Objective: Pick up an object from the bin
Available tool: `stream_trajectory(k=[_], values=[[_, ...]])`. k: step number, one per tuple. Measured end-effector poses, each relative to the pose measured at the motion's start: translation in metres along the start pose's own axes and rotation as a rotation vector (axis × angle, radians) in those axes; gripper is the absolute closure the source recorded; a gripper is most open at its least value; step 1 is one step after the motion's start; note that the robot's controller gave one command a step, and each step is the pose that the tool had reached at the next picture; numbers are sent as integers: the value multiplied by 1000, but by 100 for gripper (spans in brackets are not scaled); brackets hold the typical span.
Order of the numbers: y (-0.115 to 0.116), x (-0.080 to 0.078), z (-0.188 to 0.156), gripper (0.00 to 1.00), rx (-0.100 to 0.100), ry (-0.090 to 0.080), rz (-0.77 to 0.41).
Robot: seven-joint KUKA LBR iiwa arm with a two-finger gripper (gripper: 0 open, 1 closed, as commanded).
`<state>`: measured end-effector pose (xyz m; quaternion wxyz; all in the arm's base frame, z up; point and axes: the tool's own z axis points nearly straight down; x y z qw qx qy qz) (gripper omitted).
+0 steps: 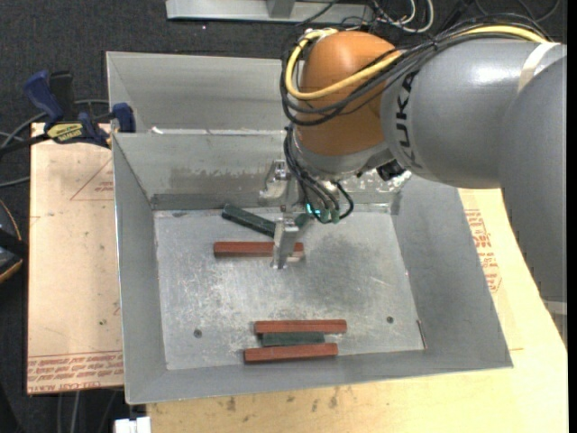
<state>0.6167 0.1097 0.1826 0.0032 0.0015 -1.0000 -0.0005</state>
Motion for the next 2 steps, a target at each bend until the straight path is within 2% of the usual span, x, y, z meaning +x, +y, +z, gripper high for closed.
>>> stream_trajectory(k=[1,2], values=[[0,-2,-4,0,-1,-8,2],[-6,-1,38,0,0,-13,-73]])
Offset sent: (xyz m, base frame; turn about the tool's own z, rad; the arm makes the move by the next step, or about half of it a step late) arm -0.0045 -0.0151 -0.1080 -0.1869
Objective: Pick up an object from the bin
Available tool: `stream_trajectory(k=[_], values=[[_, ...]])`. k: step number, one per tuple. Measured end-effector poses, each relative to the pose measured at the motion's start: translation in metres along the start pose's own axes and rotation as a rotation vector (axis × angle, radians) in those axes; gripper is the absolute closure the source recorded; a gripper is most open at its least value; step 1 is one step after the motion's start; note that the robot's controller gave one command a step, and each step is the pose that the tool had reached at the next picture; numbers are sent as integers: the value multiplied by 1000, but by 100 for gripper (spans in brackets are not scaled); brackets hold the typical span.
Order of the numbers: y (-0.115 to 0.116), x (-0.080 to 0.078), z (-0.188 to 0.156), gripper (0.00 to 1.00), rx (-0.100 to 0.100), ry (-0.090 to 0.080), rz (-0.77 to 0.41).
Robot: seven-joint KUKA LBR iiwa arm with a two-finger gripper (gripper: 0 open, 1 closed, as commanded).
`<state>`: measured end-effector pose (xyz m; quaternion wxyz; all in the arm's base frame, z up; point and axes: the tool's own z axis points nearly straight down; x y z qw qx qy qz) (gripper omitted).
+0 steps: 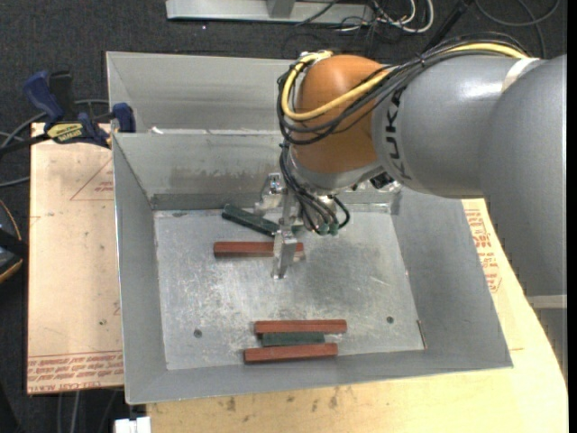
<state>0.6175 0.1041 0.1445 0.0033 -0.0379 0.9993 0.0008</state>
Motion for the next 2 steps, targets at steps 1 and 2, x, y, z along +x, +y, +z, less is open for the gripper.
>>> stream_trajectory(k=[1,2], values=[[13,-20,67,100,-3,-14,108],[13,-20,68,100,-3,-14,109]])
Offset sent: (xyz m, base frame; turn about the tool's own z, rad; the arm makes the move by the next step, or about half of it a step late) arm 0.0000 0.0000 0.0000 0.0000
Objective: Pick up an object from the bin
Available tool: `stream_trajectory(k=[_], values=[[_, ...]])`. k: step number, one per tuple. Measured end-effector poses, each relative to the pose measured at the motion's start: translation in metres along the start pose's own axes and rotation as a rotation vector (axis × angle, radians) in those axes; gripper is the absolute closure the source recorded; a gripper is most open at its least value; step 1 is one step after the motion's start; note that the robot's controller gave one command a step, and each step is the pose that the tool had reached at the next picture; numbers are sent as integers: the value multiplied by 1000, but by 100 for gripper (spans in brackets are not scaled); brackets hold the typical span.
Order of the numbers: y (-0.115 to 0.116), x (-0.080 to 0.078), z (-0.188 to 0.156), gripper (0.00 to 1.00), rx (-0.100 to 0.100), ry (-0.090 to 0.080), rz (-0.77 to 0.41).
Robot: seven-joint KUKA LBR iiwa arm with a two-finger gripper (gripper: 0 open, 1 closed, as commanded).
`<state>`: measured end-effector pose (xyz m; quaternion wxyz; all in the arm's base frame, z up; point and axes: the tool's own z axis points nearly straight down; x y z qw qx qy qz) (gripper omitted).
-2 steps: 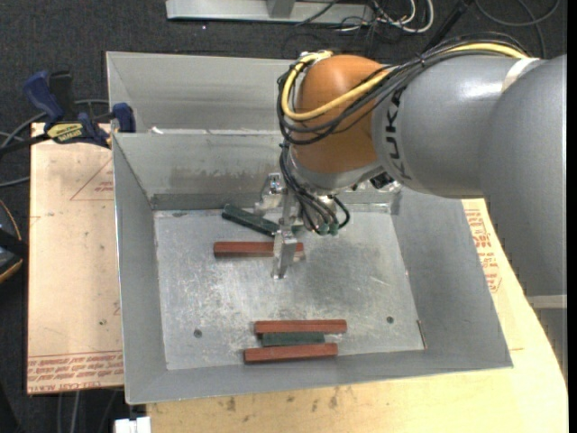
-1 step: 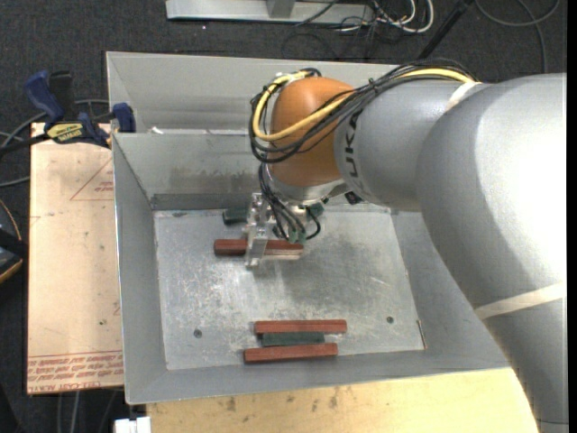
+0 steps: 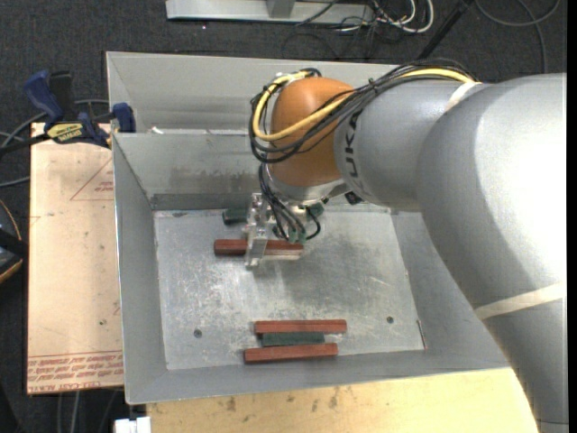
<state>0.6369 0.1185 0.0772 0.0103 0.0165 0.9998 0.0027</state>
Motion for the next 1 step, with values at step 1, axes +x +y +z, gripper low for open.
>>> stream_trajectory(k=[1], values=[[11,14,-208,100,2,13,-12]])
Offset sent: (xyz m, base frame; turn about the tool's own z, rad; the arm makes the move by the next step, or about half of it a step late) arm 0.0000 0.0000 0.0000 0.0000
